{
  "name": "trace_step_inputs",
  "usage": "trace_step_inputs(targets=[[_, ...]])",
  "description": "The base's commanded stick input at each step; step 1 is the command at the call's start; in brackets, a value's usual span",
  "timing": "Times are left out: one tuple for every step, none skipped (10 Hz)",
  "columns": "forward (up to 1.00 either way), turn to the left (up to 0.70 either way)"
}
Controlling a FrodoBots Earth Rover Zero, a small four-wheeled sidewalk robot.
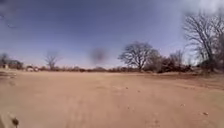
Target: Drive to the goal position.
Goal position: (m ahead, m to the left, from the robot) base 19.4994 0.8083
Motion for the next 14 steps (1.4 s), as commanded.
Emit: trace_step_inputs(targets=[[1.0,0.26],[1.0,0.16],[1.0,0.04],[1.0,0.0],[1.0,0.0],[1.0,0.0],[1.0,0.0],[1.0,0.0],[1.0,0.0],[1.0,0.0],[1.0,0.0],[1.0,0.0],[1.0,0.0],[1.0,0.0]])
